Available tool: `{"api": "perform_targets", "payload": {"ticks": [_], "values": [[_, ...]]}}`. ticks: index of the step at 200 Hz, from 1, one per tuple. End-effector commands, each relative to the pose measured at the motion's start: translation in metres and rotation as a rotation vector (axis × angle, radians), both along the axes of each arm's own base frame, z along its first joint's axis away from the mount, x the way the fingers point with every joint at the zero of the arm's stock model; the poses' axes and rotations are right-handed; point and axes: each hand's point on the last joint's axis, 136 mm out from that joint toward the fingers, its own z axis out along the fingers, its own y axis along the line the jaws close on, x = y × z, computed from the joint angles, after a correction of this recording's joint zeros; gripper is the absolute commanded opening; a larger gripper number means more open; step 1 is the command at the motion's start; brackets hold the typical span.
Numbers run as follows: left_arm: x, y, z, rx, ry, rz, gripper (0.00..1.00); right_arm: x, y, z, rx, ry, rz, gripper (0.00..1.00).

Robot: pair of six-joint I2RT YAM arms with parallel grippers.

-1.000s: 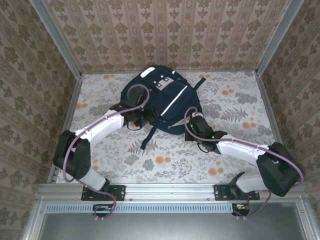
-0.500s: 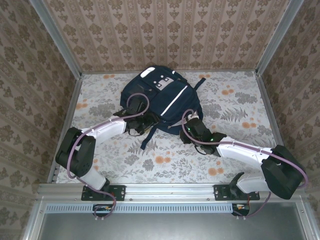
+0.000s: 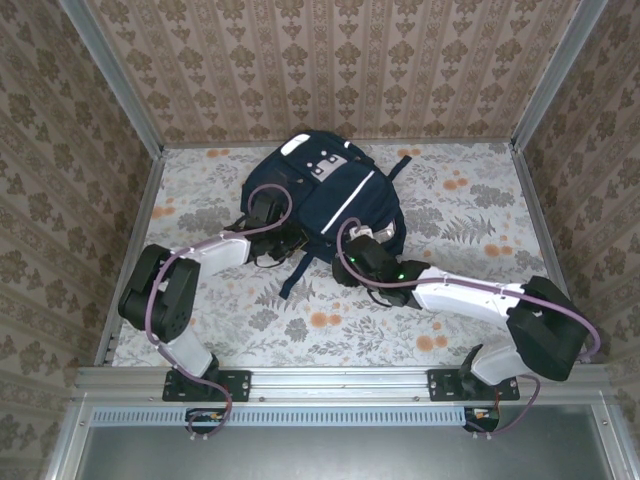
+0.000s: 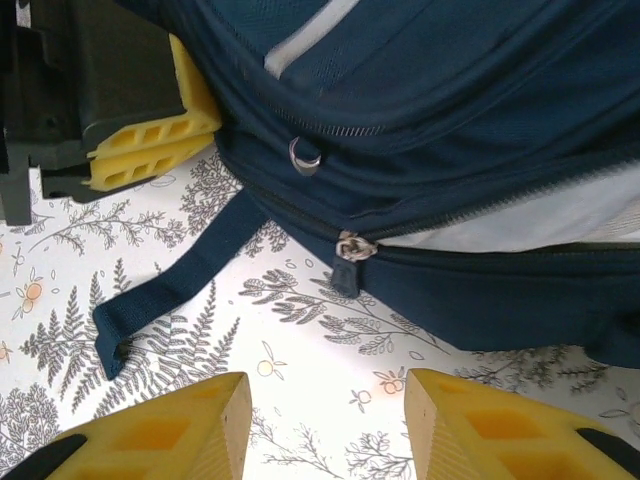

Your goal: Pack the student bag

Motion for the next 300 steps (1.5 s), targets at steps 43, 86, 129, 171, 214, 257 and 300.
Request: {"api": "perform_targets", "payload": {"ticks": [43,86,129,171,214,257,300], "values": [[0.000,-0.014,0.052,-0.007,-0.099,0.001,0.00,0.004,-0.012,0.010,-0.018,-0.014,-0.089,0.48],[-0.005,-0.030,0.089,-0.031,-0.164,-0.007,0.00,0.002,-0.026,0.028,0.028,-0.022,-0.138,0.47],[-0.009,-0.045,0.096,-0.053,-0.167,-0.023,0.00,0.004,-0.030,0.033,0.005,0.037,-0.182,0.38],[-0.009,-0.046,0.097,-0.057,-0.165,-0.019,0.00,0.007,-0.031,0.014,-0.049,0.100,-0.214,0.31],[-0.012,-0.043,0.094,-0.046,-0.159,-0.015,0.00,0.010,-0.023,0.002,-0.078,0.117,-0.179,0.30],[-0.024,-0.034,0.066,-0.009,-0.083,-0.010,0.18,0.010,-0.033,0.005,-0.084,0.081,-0.190,0.32],[-0.032,-0.025,0.027,-0.021,0.009,0.043,0.48,0.008,-0.035,0.005,-0.086,0.082,-0.191,0.34]]}}
